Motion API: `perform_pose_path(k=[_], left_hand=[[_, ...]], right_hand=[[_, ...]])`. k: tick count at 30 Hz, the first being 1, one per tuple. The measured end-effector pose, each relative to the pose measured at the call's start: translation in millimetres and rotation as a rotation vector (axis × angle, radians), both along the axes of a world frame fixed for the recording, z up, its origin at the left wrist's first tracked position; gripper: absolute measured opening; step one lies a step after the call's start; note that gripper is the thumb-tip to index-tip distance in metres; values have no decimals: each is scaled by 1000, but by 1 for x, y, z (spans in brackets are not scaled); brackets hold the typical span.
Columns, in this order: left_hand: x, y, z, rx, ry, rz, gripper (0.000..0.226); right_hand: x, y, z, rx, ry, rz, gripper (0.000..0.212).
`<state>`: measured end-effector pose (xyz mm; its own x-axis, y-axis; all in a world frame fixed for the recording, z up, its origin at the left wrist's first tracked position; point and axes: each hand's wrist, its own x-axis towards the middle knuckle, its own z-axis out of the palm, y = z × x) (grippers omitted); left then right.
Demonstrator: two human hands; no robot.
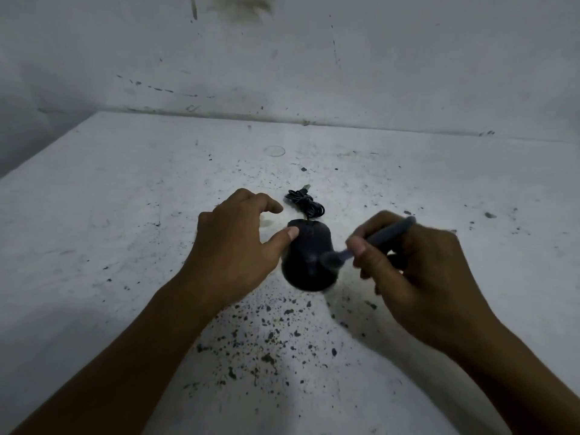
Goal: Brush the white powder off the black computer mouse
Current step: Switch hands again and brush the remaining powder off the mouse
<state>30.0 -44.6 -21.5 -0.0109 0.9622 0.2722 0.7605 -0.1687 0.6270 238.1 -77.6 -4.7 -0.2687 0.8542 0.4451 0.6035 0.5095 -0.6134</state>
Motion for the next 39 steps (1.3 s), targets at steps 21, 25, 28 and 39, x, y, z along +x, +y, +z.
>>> perform_pose_path(k=[21, 25, 28, 39], left_hand=[[-14, 7, 3, 65, -75, 99, 21], [-9, 6, 0, 68, -57, 87, 20], [-7, 5, -4, 69, -41, 71, 19], [-4, 5, -8, 117, 25, 92, 18]], right_hand=[[-19, 11, 12, -5, 16, 42, 10], [-14, 33, 14, -32, 17, -63, 6], [-12, 20, 8, -45, -18, -25, 10], [11, 29, 11, -161, 376, -115, 14]])
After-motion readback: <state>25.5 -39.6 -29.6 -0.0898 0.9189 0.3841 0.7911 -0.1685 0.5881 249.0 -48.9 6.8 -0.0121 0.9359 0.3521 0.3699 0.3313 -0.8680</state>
